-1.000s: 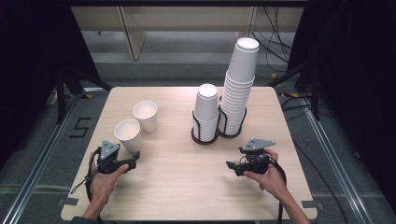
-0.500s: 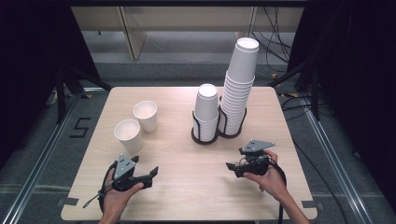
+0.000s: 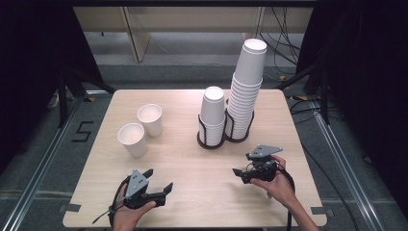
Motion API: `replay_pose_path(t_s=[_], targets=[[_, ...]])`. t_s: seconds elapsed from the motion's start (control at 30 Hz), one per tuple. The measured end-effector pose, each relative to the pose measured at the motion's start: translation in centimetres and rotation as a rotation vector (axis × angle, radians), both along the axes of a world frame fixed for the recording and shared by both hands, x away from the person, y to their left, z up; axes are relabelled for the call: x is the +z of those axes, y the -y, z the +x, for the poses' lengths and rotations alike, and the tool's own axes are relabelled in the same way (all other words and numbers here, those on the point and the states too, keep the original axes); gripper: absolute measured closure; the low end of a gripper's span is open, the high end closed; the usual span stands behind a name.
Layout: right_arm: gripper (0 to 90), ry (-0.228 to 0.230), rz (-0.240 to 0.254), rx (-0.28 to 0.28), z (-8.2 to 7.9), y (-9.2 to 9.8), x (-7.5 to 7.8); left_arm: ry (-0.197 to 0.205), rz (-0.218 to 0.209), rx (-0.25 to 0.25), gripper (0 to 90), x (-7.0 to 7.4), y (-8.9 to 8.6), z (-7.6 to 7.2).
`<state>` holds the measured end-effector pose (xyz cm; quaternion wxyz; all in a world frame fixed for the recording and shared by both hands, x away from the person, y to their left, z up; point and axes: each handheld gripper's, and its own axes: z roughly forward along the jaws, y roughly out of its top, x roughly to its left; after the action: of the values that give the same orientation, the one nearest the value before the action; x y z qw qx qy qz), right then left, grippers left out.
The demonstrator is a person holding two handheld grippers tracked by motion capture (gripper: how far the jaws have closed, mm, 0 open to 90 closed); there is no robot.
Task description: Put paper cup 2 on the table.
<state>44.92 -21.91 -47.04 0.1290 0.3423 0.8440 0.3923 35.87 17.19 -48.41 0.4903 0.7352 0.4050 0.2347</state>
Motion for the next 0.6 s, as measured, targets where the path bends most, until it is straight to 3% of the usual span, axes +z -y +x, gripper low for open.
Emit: replay_pose_path(t_s=[0.1,0.47,0.5,0.6], targets=[[20.6,0.015,-0.007,0.005,0.03,0.14,-0.10,0.002,-0.002,-0.007,14.6,-0.10,0.14,-0.14],[20.7,0.001,-0.013,0.003,-0.12,0.03,-0.31,-0.002,0.007,-0.010,14.6,-0.37,0.20,-0.34],[20.7,-0.001,-0.012,0.001,-0.14,0.01,-0.30,-0.006,0.024,-0.009,14.6,-0.33,0.09,-0.38],[20.8,-0.008,-0.013,0.000,-0.08,0.02,-0.24,-0.012,0.014,-0.014,14.6,-0.49,0.01,-0.37]])
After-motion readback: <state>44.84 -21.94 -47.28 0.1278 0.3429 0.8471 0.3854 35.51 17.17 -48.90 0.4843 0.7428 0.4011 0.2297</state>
